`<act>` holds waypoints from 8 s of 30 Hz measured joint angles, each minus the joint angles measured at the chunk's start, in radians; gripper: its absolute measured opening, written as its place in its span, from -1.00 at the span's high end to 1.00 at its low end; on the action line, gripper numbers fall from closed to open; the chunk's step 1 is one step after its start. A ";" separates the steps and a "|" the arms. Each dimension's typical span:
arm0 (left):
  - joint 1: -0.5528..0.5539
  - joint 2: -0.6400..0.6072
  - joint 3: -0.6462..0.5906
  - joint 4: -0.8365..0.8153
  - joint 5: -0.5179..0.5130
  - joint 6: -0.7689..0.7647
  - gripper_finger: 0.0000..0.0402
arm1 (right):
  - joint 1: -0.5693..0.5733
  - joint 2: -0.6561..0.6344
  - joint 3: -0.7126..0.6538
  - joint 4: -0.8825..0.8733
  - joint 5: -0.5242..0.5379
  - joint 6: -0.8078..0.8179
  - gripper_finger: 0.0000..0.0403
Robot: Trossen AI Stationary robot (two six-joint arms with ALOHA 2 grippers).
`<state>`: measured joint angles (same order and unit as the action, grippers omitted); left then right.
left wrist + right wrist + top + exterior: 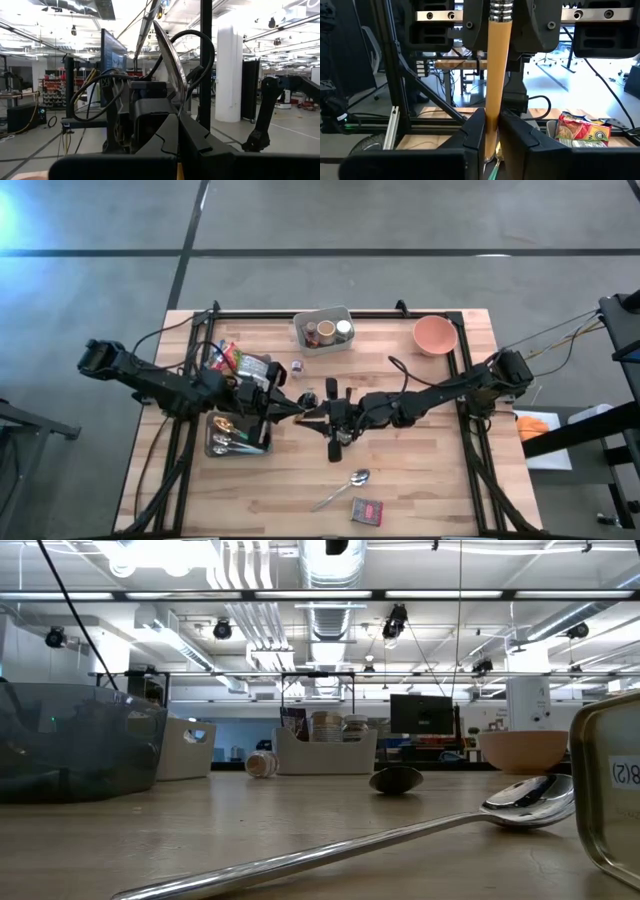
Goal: Pick & Place Food Item
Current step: Put the yellow spoon into the black bin
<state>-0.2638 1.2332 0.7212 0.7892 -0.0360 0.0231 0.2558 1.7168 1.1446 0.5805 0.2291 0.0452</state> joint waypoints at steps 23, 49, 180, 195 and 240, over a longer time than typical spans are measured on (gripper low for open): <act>0.006 0.047 0.064 -0.050 0.054 -0.022 1.00 | 0.001 0.000 0.000 0.004 -0.052 0.018 0.62; 0.006 0.045 0.065 -0.027 0.094 -0.014 1.00 | 0.001 -0.001 0.012 0.066 -0.052 0.008 -0.47; -0.312 0.131 0.274 -0.582 -0.699 1.897 -0.02 | 0.021 0.003 0.094 -0.192 -0.338 0.712 0.88; -0.249 0.131 0.275 -0.570 -0.616 1.918 0.41 | 0.017 0.005 0.106 -0.195 -0.331 0.708 0.88; -0.243 0.084 0.288 -0.808 -0.969 1.066 0.90 | -0.023 -0.045 0.105 -0.279 -0.247 0.617 -0.45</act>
<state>-0.5066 1.3170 1.0096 -0.0184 -1.0053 1.0889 0.2328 1.6713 1.2495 0.3011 -0.0180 0.6620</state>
